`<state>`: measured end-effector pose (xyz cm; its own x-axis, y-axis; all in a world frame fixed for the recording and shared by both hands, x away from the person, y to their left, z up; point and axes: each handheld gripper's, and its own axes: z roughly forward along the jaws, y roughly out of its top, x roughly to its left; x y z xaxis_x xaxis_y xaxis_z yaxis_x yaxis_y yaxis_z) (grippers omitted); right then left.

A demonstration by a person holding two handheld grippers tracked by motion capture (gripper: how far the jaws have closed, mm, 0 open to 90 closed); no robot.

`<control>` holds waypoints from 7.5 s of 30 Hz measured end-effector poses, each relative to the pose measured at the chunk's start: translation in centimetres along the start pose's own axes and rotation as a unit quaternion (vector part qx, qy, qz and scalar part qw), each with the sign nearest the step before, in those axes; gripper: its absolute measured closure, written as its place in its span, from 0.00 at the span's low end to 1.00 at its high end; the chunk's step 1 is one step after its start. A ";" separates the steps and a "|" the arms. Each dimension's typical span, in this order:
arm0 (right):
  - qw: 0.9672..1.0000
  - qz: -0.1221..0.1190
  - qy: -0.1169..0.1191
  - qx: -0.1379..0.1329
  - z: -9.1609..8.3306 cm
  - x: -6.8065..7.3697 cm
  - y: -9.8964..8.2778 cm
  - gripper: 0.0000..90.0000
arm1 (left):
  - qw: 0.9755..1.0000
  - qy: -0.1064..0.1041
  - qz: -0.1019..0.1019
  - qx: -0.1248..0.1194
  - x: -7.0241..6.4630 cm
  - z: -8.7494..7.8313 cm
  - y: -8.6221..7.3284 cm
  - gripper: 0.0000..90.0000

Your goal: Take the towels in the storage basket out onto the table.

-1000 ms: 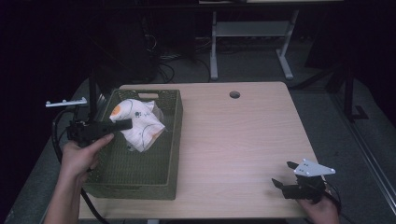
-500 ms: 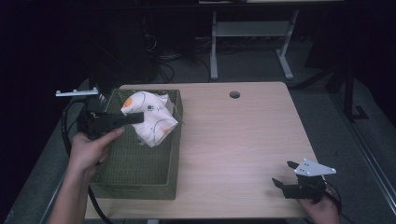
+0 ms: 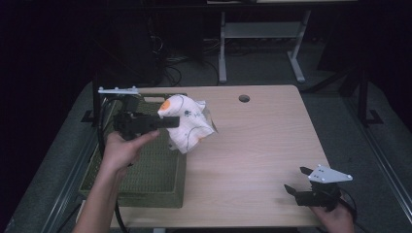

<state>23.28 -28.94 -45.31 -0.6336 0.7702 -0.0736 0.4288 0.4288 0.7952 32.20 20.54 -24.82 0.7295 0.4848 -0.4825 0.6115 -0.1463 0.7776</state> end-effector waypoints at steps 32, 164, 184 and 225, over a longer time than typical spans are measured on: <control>1.000 0.006 -0.016 -0.013 -1.5 -0.6 -0.3 0.18 | 0.996 -0.049 0.017 0.073 -3.8 14.4 -0.7 0.91; 0.998 -0.020 0.064 -0.006 -1.2 -3.8 0.7 0.76 | 0.992 0.043 -0.042 0.111 1.3 20.8 -10.1 0.67; 0.978 -0.101 0.176 0.054 1.0 2.7 0.7 0.79 | 0.981 -0.001 0.006 0.195 -0.2 22.0 -14.1 0.74; 0.980 -0.080 0.161 0.089 2.3 1.8 0.3 0.92 | 0.946 0.161 0.198 0.201 -1.6 23.7 -15.9 0.95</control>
<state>23.76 -26.36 -46.59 -0.8605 0.5088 0.0277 0.3942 0.6302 0.6689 28.55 1.62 -45.95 0.8347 0.5505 0.0128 0.4232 -0.6563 0.6247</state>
